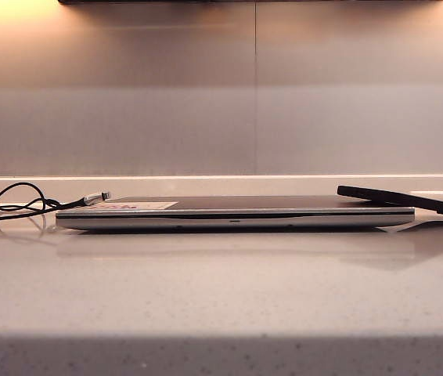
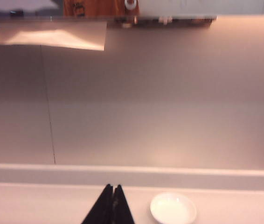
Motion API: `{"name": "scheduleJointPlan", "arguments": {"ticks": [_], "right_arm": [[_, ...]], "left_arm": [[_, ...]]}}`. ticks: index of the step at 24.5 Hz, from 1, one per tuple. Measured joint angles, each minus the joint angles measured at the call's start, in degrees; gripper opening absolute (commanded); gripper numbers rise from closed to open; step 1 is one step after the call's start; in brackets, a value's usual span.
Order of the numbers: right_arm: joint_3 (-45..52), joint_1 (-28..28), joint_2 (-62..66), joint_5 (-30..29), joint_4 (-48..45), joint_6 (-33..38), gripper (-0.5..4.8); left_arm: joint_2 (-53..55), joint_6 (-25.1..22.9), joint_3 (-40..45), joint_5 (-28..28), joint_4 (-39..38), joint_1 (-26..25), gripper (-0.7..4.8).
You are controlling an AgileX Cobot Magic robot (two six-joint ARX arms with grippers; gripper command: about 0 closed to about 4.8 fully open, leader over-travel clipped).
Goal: Pick up the charging cable and the phone, plug the charging cable into the charging port on the phone, and finally place them back on the table.
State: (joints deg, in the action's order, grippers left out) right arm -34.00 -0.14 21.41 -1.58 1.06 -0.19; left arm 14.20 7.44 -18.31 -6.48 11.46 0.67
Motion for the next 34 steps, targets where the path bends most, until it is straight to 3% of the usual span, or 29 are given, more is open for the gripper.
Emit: {"name": "scheduleJointPlan", "arguments": {"ticks": [4,9,16,22,29,34], "right_arm": [[-5.09,3.1,5.11,0.0,0.57,0.0,-0.06],[-8.2,13.05,8.96,-0.04,5.01,-0.02,-0.06],[-8.15,25.27,9.66,0.31,10.4,-1.99,-0.06],[-8.15,32.02,9.64,0.46,15.82,-5.2,-0.06],[-8.15,35.5,9.64,0.46,18.51,-9.79,-0.06],[-8.15,35.5,9.64,0.46,18.51,-9.79,-0.06]], "left_arm": [[10.27,-0.04,-3.28,0.0,1.55,0.11,-0.06],[22.05,-0.66,-7.78,0.04,1.75,1.31,-0.06],[31.1,-7.37,-9.86,-0.04,4.44,8.81,-0.06],[35.69,-12.37,-9.86,-0.07,4.28,11.78,-0.06],[40.19,-28.22,-9.88,-0.22,0.22,16.55,-0.06],[43.28,-36.04,-9.75,-0.17,-3.85,16.72,-0.01]]}}
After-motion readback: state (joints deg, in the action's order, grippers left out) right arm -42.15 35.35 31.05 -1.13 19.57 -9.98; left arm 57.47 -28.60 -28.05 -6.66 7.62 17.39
